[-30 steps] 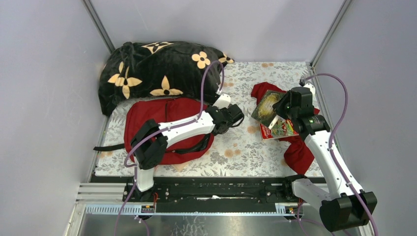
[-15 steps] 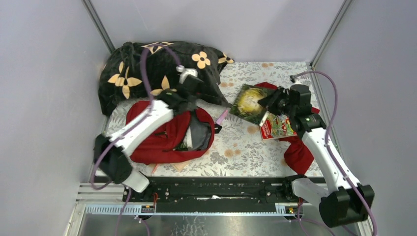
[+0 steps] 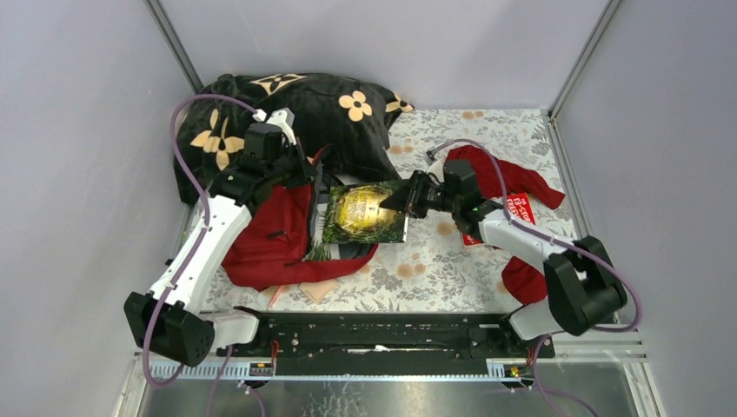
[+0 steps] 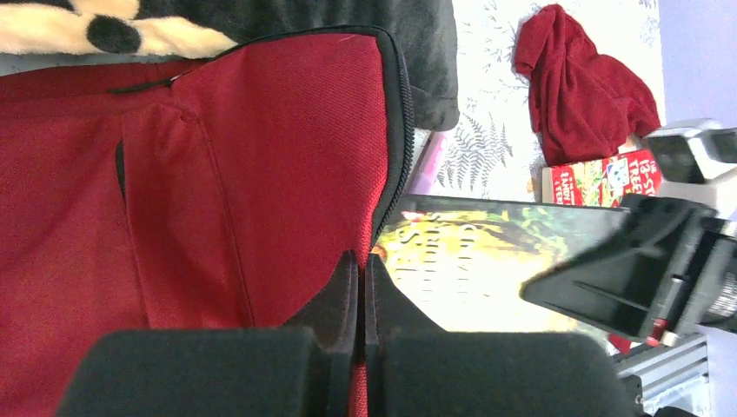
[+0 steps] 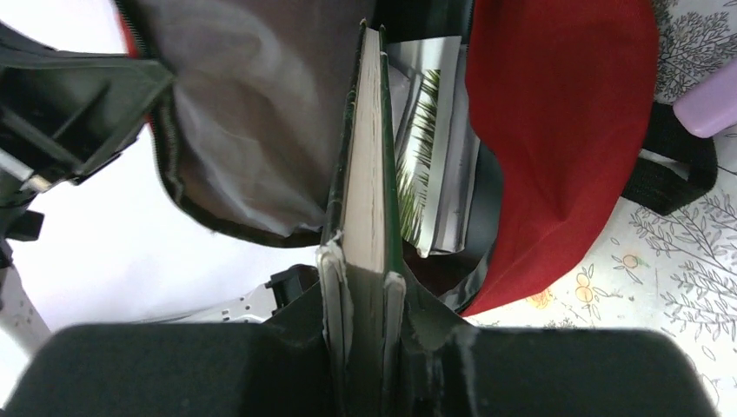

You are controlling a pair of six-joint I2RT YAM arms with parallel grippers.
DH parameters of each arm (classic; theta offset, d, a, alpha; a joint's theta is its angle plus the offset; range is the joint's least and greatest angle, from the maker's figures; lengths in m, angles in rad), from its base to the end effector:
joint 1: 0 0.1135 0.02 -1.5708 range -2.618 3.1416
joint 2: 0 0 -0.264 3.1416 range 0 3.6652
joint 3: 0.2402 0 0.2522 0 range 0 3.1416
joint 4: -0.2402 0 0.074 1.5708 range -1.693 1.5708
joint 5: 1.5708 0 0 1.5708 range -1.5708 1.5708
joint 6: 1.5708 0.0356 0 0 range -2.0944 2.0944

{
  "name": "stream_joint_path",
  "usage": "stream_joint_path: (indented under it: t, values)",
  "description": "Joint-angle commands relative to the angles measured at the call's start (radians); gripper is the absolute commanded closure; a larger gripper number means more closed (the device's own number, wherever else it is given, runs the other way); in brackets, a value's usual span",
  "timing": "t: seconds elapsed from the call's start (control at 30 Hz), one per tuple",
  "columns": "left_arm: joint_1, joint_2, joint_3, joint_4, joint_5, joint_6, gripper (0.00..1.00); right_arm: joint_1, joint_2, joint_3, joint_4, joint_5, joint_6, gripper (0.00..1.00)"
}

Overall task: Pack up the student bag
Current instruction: Place the book in the student bag.

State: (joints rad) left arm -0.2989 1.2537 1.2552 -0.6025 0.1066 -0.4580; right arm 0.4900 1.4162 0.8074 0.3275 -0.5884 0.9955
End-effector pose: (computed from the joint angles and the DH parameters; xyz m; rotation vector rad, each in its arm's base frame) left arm 0.2596 -0.0839 0.3628 -0.1142 2.2173 -0.5421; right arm 0.2679 0.1653 0.2547 0.0609 2.1166 1.5107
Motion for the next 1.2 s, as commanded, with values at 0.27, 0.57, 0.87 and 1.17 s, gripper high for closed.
stream_joint_path:
  t: [0.27, 0.57, 0.87, 1.17]
  values:
    - [0.105, -0.094, 0.008, 0.127, 0.114, -0.036, 1.00, 0.037, 0.165, 0.115, 0.355, -0.119, 0.125, 1.00]
    - [0.112, -0.120, -0.006, 0.205, 0.181, -0.077, 1.00, 0.143, 0.310, 0.234, 0.344, -0.119, 0.146, 1.00]
    - [0.114, -0.133, -0.025, 0.266, 0.225, -0.117, 1.00, 0.263, 0.566, 0.503, 0.207, -0.052, 0.046, 1.00]
    - [0.125, -0.125, -0.059, 0.306, 0.228, -0.153, 1.00, 0.369, 0.801, 0.826, -0.007, 0.068, -0.006, 1.00]
